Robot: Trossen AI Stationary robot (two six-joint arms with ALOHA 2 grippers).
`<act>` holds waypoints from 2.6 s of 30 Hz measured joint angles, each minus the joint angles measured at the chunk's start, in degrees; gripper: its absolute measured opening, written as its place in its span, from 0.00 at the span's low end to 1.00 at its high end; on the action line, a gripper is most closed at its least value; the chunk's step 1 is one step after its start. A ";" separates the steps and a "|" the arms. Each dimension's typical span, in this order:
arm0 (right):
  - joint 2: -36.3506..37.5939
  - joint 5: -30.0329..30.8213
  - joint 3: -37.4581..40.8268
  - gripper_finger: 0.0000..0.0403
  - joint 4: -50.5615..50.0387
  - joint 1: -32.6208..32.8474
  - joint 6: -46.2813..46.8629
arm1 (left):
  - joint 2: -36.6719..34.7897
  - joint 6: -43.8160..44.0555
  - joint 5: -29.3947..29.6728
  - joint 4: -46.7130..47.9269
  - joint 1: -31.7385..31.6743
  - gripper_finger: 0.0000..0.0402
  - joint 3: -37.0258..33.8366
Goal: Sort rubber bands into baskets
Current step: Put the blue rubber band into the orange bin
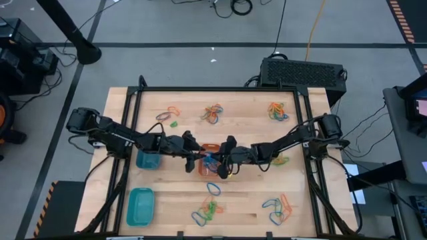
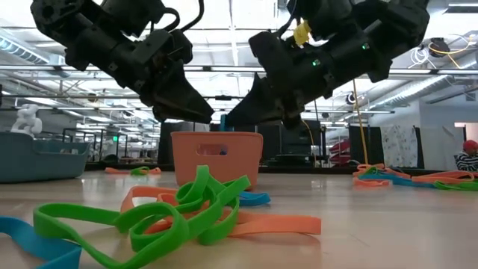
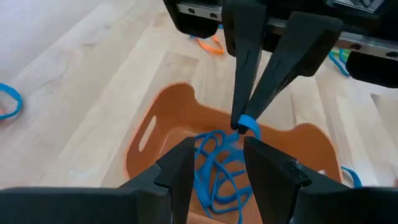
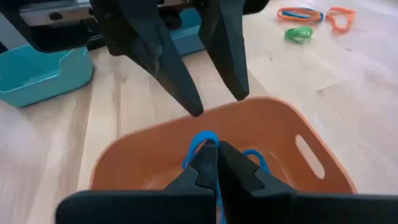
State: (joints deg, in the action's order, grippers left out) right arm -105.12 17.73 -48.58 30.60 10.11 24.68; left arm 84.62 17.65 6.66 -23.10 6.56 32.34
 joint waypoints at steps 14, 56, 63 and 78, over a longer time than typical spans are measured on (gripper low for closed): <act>0.73 -1.77 -0.04 0.20 -5.13 -1.07 -1.03 | -0.02 -0.04 -0.22 0.07 0.05 0.36 0.00; 24.87 -7.35 -0.70 0.29 -58.80 11.39 10.92 | 4.80 -7.90 6.03 16.51 29.67 0.36 17.77; 24.87 -7.38 -0.70 0.29 -56.19 11.39 12.07 | 10.04 -6.57 7.52 18.54 30.56 0.36 17.75; 24.87 -7.60 -0.70 0.29 -54.96 11.39 11.23 | 22.34 -27.92 -5.51 18.00 17.43 0.36 23.86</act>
State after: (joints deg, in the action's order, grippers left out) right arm -80.25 10.13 -49.28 -24.36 21.50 35.91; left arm 106.96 -10.28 1.16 -5.09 23.99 56.20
